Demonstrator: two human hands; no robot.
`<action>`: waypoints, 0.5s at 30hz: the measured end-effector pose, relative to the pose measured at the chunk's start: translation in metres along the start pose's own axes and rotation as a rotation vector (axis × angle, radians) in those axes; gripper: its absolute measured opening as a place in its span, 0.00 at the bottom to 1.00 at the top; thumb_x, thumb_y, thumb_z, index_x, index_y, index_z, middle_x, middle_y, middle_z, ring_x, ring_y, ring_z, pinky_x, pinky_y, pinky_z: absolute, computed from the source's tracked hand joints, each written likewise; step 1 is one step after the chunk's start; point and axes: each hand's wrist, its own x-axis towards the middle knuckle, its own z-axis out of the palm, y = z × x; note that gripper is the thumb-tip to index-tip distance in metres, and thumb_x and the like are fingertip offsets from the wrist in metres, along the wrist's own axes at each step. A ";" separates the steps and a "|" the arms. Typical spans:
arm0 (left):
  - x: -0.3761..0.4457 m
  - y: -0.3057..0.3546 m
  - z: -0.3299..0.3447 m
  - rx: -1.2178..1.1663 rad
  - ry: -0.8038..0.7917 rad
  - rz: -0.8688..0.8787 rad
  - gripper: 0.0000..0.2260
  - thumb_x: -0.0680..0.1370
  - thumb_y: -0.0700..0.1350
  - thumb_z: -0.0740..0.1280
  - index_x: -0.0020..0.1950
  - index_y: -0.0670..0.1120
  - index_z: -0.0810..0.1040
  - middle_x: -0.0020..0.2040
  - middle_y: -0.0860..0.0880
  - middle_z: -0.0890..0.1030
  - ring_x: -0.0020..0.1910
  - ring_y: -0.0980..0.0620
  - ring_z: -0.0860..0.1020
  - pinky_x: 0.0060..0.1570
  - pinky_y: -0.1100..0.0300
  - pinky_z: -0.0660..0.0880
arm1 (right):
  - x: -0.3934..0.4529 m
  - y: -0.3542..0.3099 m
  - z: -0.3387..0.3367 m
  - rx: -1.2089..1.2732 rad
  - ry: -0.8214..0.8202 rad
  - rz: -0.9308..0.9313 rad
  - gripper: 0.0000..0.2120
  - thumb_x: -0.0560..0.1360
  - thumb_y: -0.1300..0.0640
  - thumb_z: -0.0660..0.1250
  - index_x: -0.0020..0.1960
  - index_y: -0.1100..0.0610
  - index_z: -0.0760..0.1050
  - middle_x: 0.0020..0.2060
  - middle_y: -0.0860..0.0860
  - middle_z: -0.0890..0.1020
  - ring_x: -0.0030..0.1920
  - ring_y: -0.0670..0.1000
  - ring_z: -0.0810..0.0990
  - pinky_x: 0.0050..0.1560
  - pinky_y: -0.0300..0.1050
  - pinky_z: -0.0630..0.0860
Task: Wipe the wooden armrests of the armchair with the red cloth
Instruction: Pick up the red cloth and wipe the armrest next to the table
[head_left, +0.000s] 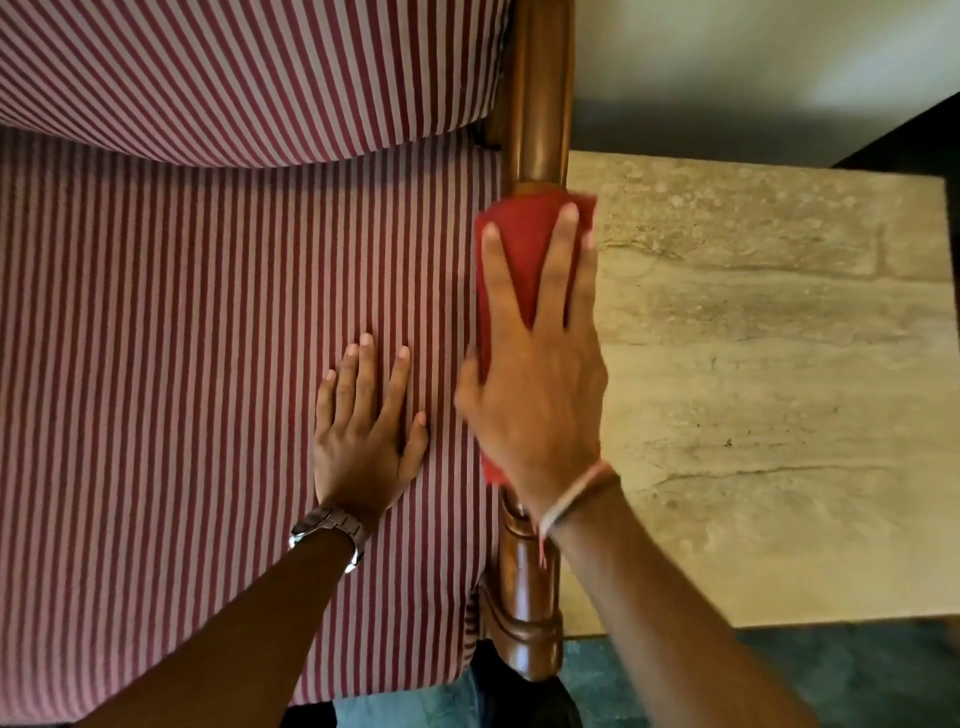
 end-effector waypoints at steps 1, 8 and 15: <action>0.000 -0.001 0.001 -0.003 -0.005 0.007 0.31 0.82 0.59 0.52 0.83 0.51 0.51 0.84 0.40 0.54 0.82 0.42 0.56 0.80 0.45 0.55 | 0.015 -0.002 -0.002 -0.013 0.015 0.020 0.44 0.76 0.52 0.68 0.85 0.47 0.47 0.84 0.62 0.45 0.84 0.66 0.45 0.74 0.64 0.72; 0.000 0.000 0.000 -0.051 0.015 0.014 0.31 0.82 0.59 0.53 0.83 0.51 0.54 0.83 0.40 0.56 0.82 0.41 0.58 0.79 0.43 0.57 | -0.074 -0.001 0.005 -0.040 -0.004 0.065 0.49 0.73 0.49 0.72 0.84 0.45 0.44 0.84 0.59 0.43 0.84 0.62 0.47 0.73 0.61 0.74; -0.002 0.000 -0.005 -0.058 0.005 0.015 0.30 0.82 0.59 0.53 0.83 0.49 0.56 0.83 0.39 0.58 0.81 0.40 0.59 0.78 0.42 0.59 | -0.007 -0.009 -0.001 -0.069 0.008 0.081 0.47 0.75 0.48 0.71 0.84 0.45 0.45 0.84 0.61 0.44 0.84 0.65 0.46 0.75 0.62 0.71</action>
